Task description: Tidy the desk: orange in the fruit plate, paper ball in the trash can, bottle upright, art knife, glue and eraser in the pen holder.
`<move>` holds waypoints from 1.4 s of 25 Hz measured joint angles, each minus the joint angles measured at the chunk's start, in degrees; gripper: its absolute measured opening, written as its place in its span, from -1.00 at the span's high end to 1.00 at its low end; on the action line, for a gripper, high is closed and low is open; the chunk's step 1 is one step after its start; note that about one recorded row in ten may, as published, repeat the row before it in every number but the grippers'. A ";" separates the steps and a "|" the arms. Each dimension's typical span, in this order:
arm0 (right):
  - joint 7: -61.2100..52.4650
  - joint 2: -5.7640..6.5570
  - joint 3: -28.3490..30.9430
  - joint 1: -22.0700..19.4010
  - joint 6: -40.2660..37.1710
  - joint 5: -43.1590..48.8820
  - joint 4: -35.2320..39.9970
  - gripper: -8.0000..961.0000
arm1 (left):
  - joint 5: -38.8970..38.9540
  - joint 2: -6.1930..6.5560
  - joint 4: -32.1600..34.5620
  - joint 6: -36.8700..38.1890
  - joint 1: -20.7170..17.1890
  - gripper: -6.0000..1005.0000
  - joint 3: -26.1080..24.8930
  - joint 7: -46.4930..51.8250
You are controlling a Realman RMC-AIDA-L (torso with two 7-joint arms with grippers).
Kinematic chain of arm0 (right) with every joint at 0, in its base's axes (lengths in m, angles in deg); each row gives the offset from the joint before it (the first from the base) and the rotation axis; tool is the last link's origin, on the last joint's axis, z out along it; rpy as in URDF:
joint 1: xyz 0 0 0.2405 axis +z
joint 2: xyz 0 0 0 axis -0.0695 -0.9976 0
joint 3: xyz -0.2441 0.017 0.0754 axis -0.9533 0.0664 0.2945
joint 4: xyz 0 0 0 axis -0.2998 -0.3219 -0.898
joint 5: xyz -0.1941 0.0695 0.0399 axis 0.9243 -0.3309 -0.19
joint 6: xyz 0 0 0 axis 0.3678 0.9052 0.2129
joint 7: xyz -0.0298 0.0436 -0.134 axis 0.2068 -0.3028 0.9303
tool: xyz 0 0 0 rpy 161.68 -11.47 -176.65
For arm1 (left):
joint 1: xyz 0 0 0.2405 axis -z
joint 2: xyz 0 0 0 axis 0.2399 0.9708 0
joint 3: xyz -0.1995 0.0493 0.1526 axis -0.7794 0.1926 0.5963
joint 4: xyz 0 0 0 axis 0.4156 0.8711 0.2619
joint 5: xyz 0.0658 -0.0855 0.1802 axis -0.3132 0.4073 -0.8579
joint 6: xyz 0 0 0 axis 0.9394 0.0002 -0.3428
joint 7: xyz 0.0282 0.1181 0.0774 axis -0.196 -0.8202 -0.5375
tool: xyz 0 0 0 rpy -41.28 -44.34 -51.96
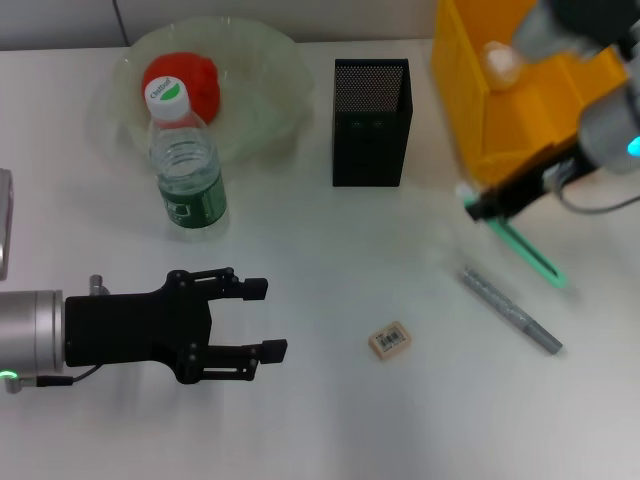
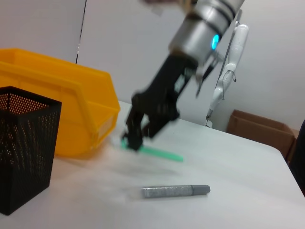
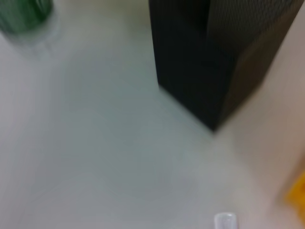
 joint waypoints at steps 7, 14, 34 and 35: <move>19.63 1.23 25.33 -2.63 -1.05 -34.36 -11.12 0.62 | 0.01 -0.14 0.20 0.06 -0.40 -0.59 -0.26 0.06; 54.78 0.66 30.11 -2.13 3.19 -67.37 -40.96 0.61 | 0.01 -0.16 0.01 -0.16 -0.41 -0.59 -0.30 -0.25; 75.39 -0.26 22.50 5.27 23.63 -76.83 -55.49 0.41 | 0.31 -0.07 0.29 -0.10 -1.08 -0.59 -1.97 -0.15; 74.30 -0.17 20.99 4.13 22.63 -76.81 -53.89 0.33 | 0.34 -0.07 0.31 0.05 -1.12 -0.59 -2.03 -0.07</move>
